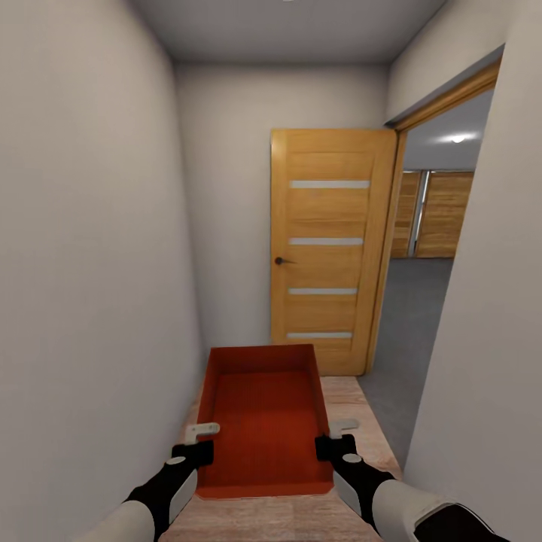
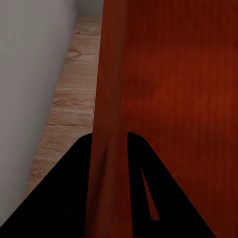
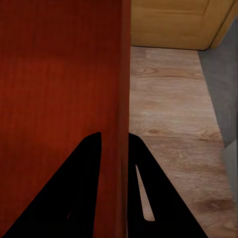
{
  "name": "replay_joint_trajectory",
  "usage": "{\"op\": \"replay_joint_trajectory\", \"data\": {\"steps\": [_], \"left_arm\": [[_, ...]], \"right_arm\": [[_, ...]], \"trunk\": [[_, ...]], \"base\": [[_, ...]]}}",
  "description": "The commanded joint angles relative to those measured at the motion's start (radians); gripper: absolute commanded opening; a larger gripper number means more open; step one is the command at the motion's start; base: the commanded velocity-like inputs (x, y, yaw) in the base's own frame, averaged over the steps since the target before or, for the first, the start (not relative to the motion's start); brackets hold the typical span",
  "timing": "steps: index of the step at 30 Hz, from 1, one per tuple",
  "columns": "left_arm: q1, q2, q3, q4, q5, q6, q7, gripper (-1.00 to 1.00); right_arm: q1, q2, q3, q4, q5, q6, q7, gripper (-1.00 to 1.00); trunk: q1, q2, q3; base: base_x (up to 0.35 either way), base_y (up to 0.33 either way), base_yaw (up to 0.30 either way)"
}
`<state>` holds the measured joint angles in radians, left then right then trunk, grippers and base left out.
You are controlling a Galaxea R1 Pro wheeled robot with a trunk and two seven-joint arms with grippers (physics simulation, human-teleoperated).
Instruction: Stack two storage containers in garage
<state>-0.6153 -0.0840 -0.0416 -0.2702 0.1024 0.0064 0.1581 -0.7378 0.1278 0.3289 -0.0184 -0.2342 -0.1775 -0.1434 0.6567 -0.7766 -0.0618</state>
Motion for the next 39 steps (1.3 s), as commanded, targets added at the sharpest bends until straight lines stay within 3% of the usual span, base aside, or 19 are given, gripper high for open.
{"op": "replay_joint_trajectory", "data": {"steps": [1,5,24,39], "left_arm": [[0.0,0.01,0.005,0.004,0.011,-0.008,0.021,-1.0],[0.0,0.01,0.004,0.009,0.01,-0.042,0.022,-1.0],[0.0,0.009,0.006,0.01,0.01,-0.042,0.03,-1.0],[0.0,0.01,0.006,0.014,0.011,-0.039,0.028,-1.0]], "right_arm": [[-0.002,0.0,-0.019,-0.001,-0.005,-0.069,-0.006,-1.0],[-0.002,0.001,-0.019,-0.001,-0.005,-0.069,-0.007,-1.0],[-0.002,0.0,-0.019,-0.001,-0.005,-0.069,-0.007,-1.0],[-0.002,0.0,-0.019,-0.001,-0.005,-0.069,-0.006,-1.0]], "trunk": [[0.0,-0.001,-0.002],[0.0,-0.001,-0.002],[0.0,-0.001,-0.002],[0.0,-0.001,-0.002]], "base": [[0.017,0.0,-0.233],[0.007,0.0,-0.263],[0.007,0.006,-0.284],[0.218,0.199,-0.248]]}}
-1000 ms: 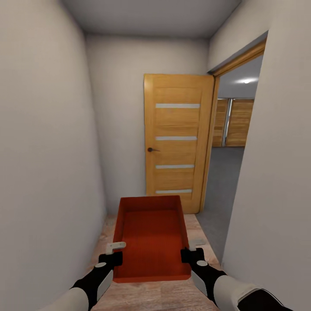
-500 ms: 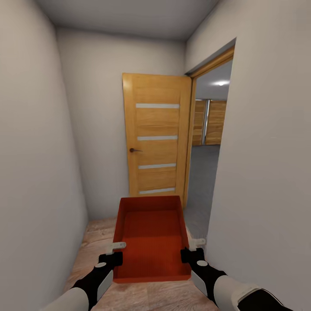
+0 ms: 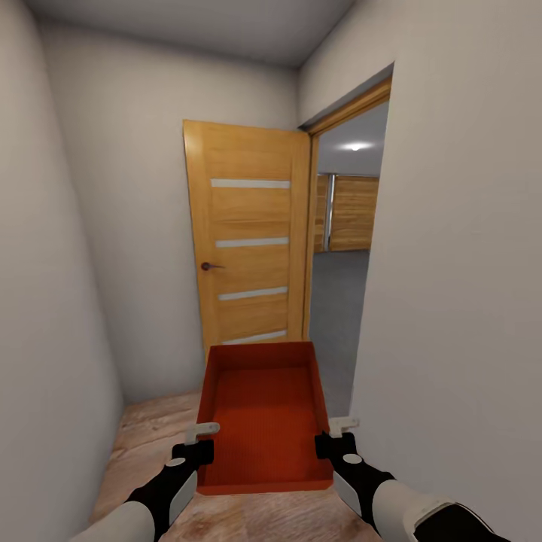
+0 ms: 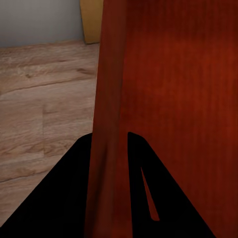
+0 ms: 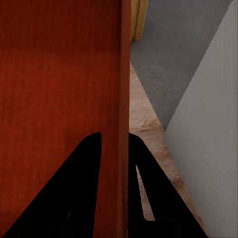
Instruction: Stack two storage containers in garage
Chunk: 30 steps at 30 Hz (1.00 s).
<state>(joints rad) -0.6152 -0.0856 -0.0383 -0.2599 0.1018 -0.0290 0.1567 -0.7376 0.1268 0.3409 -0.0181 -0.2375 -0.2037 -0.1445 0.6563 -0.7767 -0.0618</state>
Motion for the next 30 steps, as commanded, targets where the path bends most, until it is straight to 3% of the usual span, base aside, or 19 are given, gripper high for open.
{"op": "replay_joint_trajectory", "data": {"steps": [1,20,30], "left_arm": [[0.0,0.012,0.003,0.004,0.012,-0.003,0.03,-1.0],[0.0,0.012,0.003,0.005,0.013,-0.003,0.029,-1.0],[0.0,0.012,0.002,0.005,0.013,-0.008,0.029,-1.0]], "right_arm": [[-0.002,0.001,-0.031,-0.002,-0.002,-0.043,-0.005,-1.0],[-0.002,0.001,-0.031,-0.002,-0.002,-0.043,-0.004,-1.0],[-0.002,0.001,-0.031,-0.002,-0.002,-0.043,-0.004,-1.0]], "trunk": [[0.001,-0.001,-0.002],[0.001,-0.001,-0.002],[0.001,-0.001,-0.002]], "base": [[0.253,0.223,-0.038],[0.273,0.209,-0.013],[0.316,0.11,-0.26]]}}
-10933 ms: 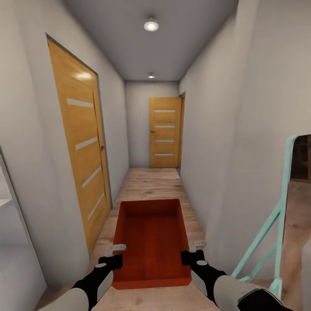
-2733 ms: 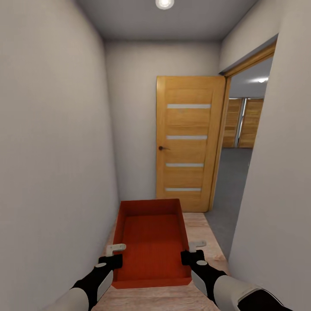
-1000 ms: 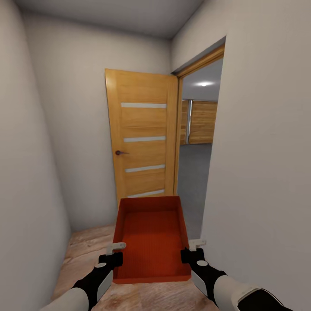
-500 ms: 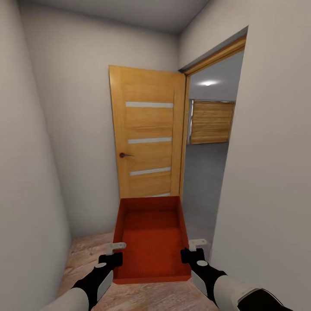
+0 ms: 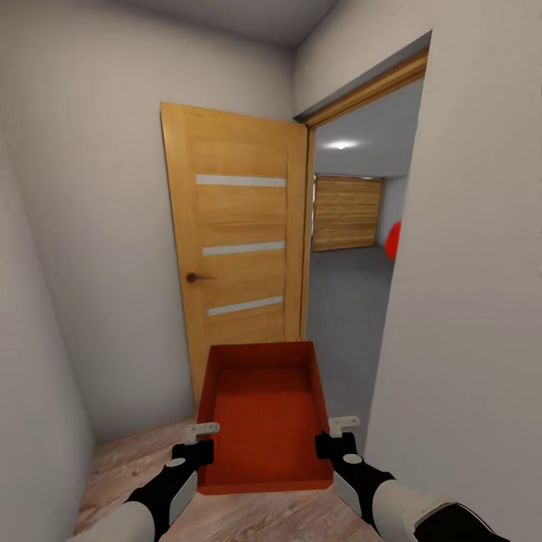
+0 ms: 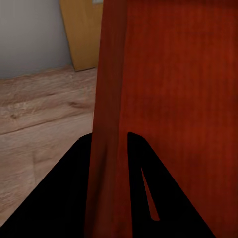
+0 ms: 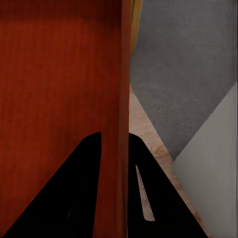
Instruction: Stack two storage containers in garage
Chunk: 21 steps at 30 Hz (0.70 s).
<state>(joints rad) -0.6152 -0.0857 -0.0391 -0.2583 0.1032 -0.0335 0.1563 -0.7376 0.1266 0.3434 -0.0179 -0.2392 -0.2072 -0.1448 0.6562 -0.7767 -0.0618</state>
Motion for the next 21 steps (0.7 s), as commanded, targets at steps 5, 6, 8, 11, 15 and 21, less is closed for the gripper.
{"op": "replay_joint_trajectory", "data": {"steps": [5,6,8,11,15,21], "left_arm": [[0.0,0.012,0.004,0.004,0.012,-0.005,0.029,-1.0],[0.0,0.012,0.004,0.004,0.012,-0.005,0.029,-1.0],[0.0,0.013,0.004,0.004,0.012,-0.005,0.029,-1.0],[0.0,0.013,0.004,0.004,0.012,-0.004,0.029,-1.0],[0.0,0.014,0.004,0.004,0.012,-0.003,0.029,-1.0],[0.0,0.014,0.004,0.004,0.013,-0.003,0.027,-1.0]], "right_arm": [[-0.002,0.001,-0.034,-0.002,0.0,-0.04,-0.004,-1.0],[-0.002,0.001,-0.034,-0.002,0.0,-0.04,-0.004,-1.0],[-0.002,0.001,-0.034,-0.002,0.0,-0.04,-0.004,-1.0],[-0.002,0.001,-0.034,-0.002,0.0,-0.04,-0.004,-1.0],[-0.002,0.001,-0.034,-0.002,0.0,-0.04,-0.004,-1.0],[-0.002,0.001,-0.034,-0.002,0.0,-0.04,-0.004,-1.0]], "trunk": [[0.001,-0.001,-0.002],[0.001,-0.001,-0.002],[0.001,-0.001,-0.002],[0.001,-0.001,-0.002],[0.001,-0.001,-0.002],[0.001,-0.001,-0.002]], "base": [[0.317,0.105,-0.275],[0.317,0.105,-0.276],[0.317,0.105,-0.276],[0.317,0.105,-0.276],[0.317,0.105,-0.276],[0.317,0.12,-0.237]]}}
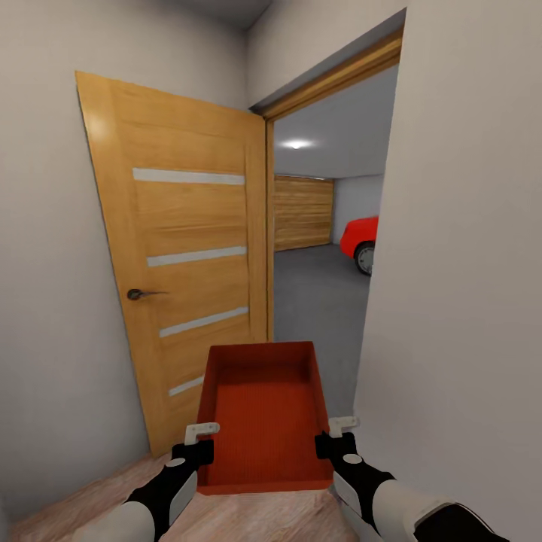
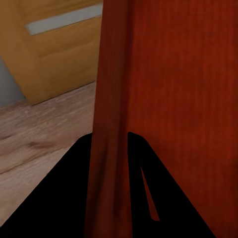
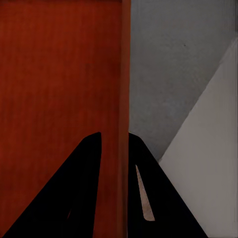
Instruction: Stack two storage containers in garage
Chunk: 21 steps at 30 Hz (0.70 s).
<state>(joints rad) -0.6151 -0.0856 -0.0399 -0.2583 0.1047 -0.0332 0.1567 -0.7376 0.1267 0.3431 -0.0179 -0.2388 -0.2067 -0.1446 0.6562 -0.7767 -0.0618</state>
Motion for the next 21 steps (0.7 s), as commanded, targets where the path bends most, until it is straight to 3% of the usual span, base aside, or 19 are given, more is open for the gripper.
{"op": "replay_joint_trajectory", "data": {"steps": [1,7,17,21], "left_arm": [[0.0,0.013,0.005,0.004,0.012,-0.004,0.026,-1.0],[0.0,0.013,0.005,0.004,0.012,-0.004,0.023,-1.0],[0.0,0.013,0.005,0.003,0.012,-0.002,0.017,-1.0],[0.0,0.013,0.005,0.003,0.012,0.001,0.017,-1.0]], "right_arm": [[-0.002,0.001,-0.033,-0.002,-0.001,-0.04,-0.004,-1.0],[-0.002,0.001,-0.033,-0.002,-0.001,-0.04,-0.005,-1.0],[-0.002,0.001,-0.033,-0.002,-0.001,-0.04,-0.004,-1.0],[-0.002,0.001,-0.033,-0.002,-0.001,-0.04,-0.004,-1.0]], "trunk": [[0.001,-0.001,-0.002],[0.001,-0.001,-0.002],[0.001,-0.001,-0.002],[0.001,-0.001,-0.002]], "base": [[0.317,0.139,-0.105],[0.317,0.146,-0.062],[0.316,0.165,-0.236],[0.312,0.189,-0.097]]}}
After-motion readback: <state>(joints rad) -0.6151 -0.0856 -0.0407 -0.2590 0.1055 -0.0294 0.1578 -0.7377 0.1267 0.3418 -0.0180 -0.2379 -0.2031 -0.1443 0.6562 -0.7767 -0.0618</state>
